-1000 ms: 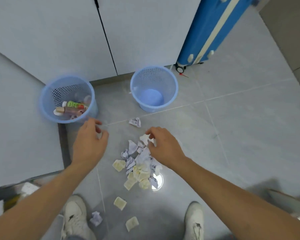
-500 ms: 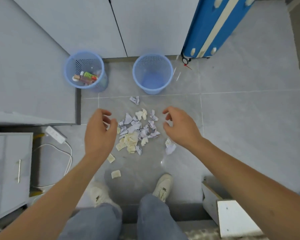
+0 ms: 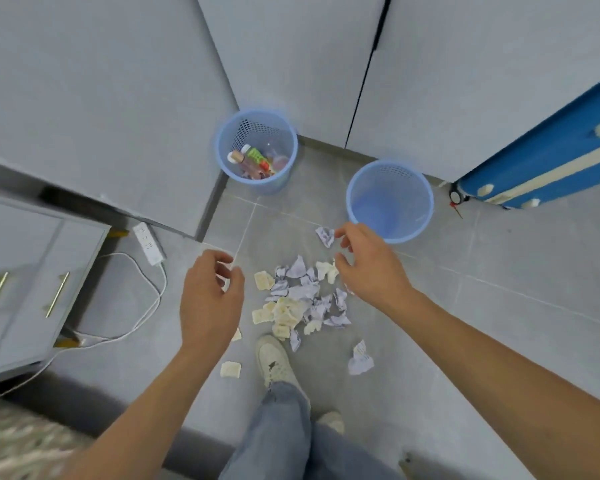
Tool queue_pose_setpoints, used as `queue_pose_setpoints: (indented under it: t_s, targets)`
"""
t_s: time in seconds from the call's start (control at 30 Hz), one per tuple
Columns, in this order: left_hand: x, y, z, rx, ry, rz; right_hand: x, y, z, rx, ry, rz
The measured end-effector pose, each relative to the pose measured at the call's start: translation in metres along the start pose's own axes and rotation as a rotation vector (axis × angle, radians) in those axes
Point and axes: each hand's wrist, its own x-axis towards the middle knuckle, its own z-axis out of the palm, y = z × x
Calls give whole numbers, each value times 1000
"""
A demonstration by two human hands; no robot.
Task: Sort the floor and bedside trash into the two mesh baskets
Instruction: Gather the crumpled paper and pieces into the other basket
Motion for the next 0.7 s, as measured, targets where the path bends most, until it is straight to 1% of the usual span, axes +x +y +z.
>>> queue_pose_setpoints:
  t_s: [0.13, 0.3, 0.4, 0.47, 0.53, 0.6, 0.63, 0.7]
  targets:
    - [11, 2, 5, -35, 37, -94, 35, -5, 7, -108, -95, -82]
    - [12, 18, 25, -53, 71, -203, 65, -4, 9, -141, -184, -183]
    - [15, 27, 36, -2, 107, -293, 91, -5, 10, -154, -235, -223]
    - [15, 32, 46, 9, 136, -387, 102, 2, 16, -151, -325, -242]
    - [13, 33, 56, 0, 183, -494, 109, 5, 23, -206, -453, -283]
    - [0, 32, 72, -7, 234, -600, 104, 17, 29, -268, -560, -345]
    - [-8, 32, 81, -23, 254, -623, 99, 23, 30, -278, -605, -377]
    - [-30, 36, 108, -71, 328, -710, 92, 42, 27, -335, -699, -474]
